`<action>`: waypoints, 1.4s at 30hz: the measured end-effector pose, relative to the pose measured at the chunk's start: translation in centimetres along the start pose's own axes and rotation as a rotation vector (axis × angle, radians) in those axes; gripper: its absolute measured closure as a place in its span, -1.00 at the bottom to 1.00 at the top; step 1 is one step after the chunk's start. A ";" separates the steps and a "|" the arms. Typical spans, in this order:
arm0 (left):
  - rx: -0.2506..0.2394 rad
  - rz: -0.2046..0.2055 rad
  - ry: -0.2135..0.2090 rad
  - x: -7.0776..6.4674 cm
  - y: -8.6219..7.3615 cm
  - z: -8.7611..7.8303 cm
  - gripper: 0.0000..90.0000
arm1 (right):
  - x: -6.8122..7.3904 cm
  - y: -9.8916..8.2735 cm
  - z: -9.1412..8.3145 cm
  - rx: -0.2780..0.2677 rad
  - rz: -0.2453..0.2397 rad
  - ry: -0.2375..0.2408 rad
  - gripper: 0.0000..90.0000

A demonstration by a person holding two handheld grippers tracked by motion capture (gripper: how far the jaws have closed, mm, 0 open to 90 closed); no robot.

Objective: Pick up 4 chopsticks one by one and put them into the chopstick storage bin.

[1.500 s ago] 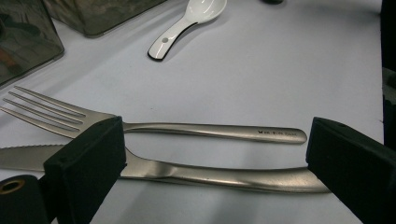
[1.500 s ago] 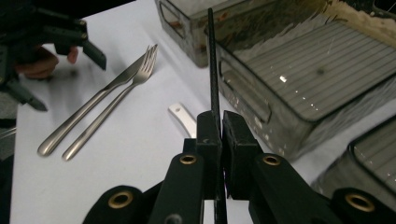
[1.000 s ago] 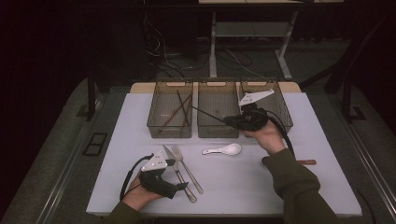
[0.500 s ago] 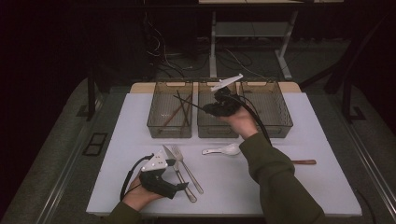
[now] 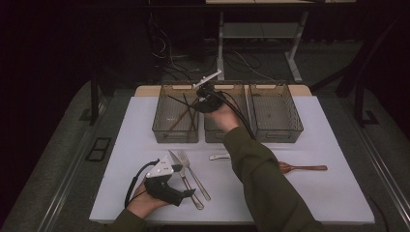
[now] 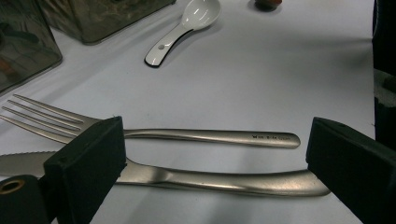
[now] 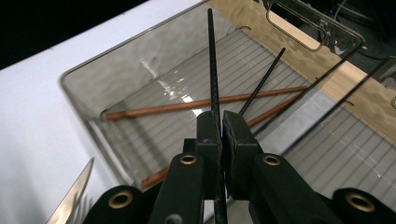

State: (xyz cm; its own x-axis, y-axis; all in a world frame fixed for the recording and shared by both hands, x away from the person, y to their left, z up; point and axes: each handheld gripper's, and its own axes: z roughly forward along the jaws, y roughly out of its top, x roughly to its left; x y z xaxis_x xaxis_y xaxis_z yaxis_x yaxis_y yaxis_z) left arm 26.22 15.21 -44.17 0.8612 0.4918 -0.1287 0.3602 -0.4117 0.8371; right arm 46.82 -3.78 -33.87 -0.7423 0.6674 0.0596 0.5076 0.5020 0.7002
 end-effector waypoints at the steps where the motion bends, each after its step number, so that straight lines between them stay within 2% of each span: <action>1: 0.002 0.004 0.001 0.0 0.0 0.0 -0.91 | 0.0 0.2 0.5 0.002 0.002 -0.004 0.90; 10: 0.002 0.008 -0.002 0.0 0.0 0.1 -0.91 | 0.5 1.6 4.3 0.059 0.059 -0.065 0.90; 15: -0.003 0.012 -0.004 -0.2 0.2 0.2 -0.91 | 0.9 1.9 6.0 0.083 0.075 -0.066 0.90; 20: 0.004 0.017 -0.005 -0.2 0.1 0.2 -0.91 | 1.4 2.2 6.7 0.086 0.065 -0.057 0.84; 24: -0.001 0.013 -0.005 -0.2 0.1 0.2 -0.91 | 1.2 2.1 6.4 0.064 0.075 -0.033 0.57; 31: 0.001 0.013 -0.003 -0.1 0.0 0.1 -0.91 | 0.8 1.7 4.7 0.001 0.068 0.051 0.19; 39: 0.009 0.012 0.000 -0.1 0.0 0.0 -0.91 | 0.1 0.2 2.2 -0.067 0.044 0.111 -0.07; 42: 0.010 0.013 0.002 -0.1 0.0 0.0 -0.91 | 0.0 -0.5 1.1 -0.090 0.029 0.118 -0.14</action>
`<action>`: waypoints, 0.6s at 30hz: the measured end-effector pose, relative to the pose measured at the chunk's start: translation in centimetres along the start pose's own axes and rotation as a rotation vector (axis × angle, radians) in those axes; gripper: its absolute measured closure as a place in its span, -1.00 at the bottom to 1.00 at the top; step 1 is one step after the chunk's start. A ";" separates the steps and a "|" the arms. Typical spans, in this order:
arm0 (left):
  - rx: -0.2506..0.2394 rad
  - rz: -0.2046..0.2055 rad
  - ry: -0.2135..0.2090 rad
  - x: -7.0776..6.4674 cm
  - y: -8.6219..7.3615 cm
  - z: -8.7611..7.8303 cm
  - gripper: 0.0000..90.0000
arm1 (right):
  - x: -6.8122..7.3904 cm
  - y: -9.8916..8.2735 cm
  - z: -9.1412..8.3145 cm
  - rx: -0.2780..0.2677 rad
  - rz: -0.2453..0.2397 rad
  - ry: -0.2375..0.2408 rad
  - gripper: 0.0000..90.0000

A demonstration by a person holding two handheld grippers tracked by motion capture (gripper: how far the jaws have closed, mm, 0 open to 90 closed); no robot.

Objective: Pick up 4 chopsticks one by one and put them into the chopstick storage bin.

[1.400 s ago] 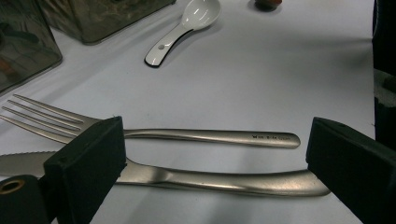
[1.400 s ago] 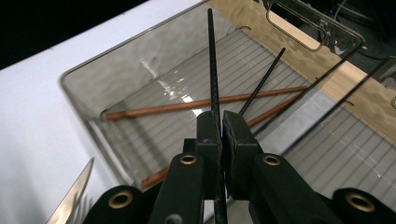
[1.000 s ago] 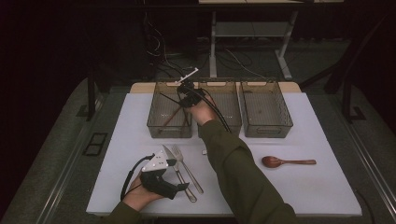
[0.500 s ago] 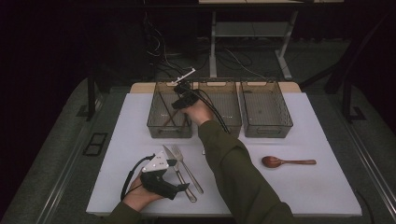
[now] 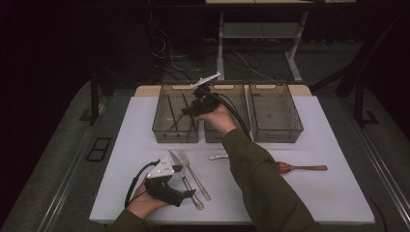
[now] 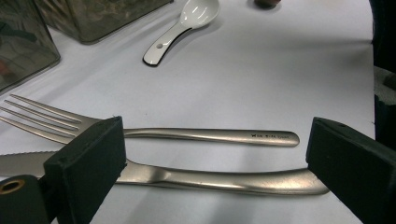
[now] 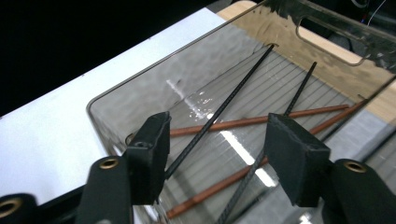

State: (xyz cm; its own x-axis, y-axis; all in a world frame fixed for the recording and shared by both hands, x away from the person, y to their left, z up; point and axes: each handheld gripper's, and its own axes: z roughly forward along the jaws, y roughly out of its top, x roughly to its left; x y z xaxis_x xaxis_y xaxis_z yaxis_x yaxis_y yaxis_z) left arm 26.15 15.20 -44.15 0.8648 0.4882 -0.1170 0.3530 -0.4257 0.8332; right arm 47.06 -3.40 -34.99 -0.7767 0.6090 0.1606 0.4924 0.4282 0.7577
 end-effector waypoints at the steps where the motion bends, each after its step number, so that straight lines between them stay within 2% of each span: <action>1: -0.002 -0.002 0.000 0.0 0.0 0.0 -0.91 | 0.0 -0.2 -0.4 -0.005 -0.004 0.006 -0.17; 9: -0.001 -0.010 0.006 0.1 0.0 0.0 -0.91 | 0.0 -2.3 -3.2 -0.042 -0.020 0.048 -0.31; 18: 0.002 -0.010 0.010 0.3 0.0 0.3 -0.91 | -0.1 -5.0 -6.7 -0.071 -0.049 0.061 -0.41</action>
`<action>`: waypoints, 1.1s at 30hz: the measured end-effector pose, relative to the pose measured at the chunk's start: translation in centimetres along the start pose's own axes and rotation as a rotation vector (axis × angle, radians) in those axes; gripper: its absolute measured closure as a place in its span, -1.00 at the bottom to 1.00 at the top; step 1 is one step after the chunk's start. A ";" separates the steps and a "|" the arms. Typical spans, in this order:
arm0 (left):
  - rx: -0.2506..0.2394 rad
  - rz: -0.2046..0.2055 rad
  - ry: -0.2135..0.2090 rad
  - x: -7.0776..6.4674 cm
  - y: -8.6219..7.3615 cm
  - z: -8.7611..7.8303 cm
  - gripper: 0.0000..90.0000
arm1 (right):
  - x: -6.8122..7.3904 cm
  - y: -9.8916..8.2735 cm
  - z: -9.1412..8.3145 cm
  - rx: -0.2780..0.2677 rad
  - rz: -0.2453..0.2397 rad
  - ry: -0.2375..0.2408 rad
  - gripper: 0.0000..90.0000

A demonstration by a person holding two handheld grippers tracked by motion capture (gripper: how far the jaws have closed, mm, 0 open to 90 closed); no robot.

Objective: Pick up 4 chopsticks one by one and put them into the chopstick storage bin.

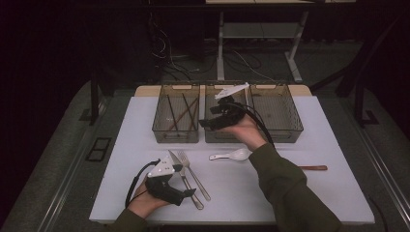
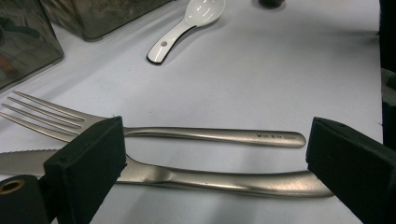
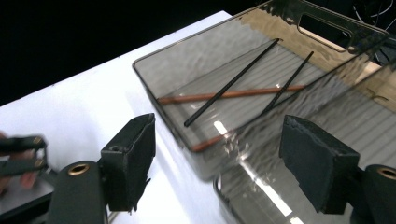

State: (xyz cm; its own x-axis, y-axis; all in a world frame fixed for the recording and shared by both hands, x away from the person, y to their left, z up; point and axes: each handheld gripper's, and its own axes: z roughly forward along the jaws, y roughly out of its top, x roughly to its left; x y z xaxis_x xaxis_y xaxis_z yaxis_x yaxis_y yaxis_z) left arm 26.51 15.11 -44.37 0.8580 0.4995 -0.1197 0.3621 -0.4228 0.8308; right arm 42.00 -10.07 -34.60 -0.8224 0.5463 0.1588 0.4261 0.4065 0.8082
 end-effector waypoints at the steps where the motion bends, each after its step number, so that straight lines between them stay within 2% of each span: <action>1: 0.001 -0.010 -0.002 0.0 0.0 0.0 -0.91 | 0.0 -0.3 -0.4 -0.001 0.005 0.000 -0.41; 10: -0.001 -0.011 -0.003 0.0 0.0 -0.1 -0.91 | -0.4 -4.3 -3.7 -0.024 0.034 0.009 -0.42; 20: 0.002 -0.010 0.003 0.0 0.0 -0.2 -0.91 | -0.2 -8.1 -7.3 -0.059 0.029 0.025 -0.42; 27: 0.003 -0.012 0.013 0.2 0.0 -0.4 -0.91 | -0.5 -11.0 -9.5 -0.045 0.037 0.014 -0.42; 33: 0.002 -0.004 0.012 0.1 0.1 -0.5 -0.91 | -0.7 -13.2 -10.7 -0.016 0.045 -0.006 -0.42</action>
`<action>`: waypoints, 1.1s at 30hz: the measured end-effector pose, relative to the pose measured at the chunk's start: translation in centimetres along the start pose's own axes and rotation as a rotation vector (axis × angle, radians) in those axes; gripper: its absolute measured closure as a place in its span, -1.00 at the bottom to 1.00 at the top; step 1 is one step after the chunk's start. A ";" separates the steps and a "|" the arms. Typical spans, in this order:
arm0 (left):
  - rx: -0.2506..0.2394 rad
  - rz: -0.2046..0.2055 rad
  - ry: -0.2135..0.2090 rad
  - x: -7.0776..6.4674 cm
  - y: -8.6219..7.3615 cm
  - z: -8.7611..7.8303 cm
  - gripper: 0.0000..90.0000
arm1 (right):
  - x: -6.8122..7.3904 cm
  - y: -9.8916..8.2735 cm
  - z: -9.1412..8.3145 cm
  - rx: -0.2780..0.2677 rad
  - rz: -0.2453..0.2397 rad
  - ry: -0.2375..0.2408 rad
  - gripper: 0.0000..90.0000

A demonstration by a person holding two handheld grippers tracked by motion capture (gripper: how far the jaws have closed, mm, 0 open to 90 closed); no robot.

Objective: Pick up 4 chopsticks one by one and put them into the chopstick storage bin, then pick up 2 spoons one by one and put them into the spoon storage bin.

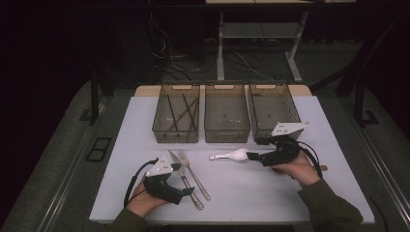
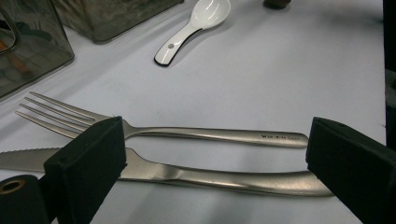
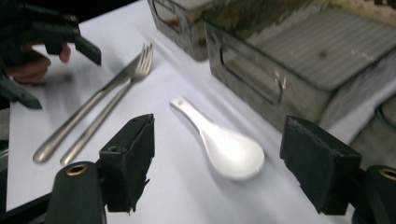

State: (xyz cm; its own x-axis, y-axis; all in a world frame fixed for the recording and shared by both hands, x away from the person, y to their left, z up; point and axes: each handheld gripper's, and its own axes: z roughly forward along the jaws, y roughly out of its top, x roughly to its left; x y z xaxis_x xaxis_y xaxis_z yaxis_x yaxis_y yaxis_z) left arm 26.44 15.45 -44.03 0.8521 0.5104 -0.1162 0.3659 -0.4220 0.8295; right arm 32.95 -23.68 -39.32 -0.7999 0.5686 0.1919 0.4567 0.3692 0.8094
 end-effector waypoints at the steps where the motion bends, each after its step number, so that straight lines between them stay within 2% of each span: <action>1: 0.001 0.002 0.000 0.0 0.0 0.0 -0.90 | -0.1 -0.4 -0.3 0.002 0.001 -0.004 -0.42; 7: -0.004 0.005 -0.005 0.0 0.1 0.1 -0.90 | -0.4 -1.7 -1.6 0.018 -0.007 -0.030 -0.42; 18: -0.002 0.006 -0.001 0.0 0.0 -0.1 -0.90 | -1.3 -3.6 -3.9 0.010 0.013 -0.049 -0.41; 25: 0.001 0.007 0.000 -0.1 0.0 0.0 -0.90 | -2.1 -5.1 -5.0 0.020 0.028 -0.077 -0.41; 33: 0.000 0.007 0.004 -0.1 0.0 -0.1 -0.90 | -3.1 -6.4 -6.1 0.020 0.039 -0.088 -0.41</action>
State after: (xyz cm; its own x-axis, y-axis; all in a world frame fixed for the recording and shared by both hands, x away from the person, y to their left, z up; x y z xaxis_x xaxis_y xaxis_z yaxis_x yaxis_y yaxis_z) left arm 26.34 15.50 -43.95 0.8531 0.5103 -0.1086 0.3600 -0.4253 0.8304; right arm 30.13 -32.33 -41.71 -0.7441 0.6453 0.1728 0.4954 0.3594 0.7908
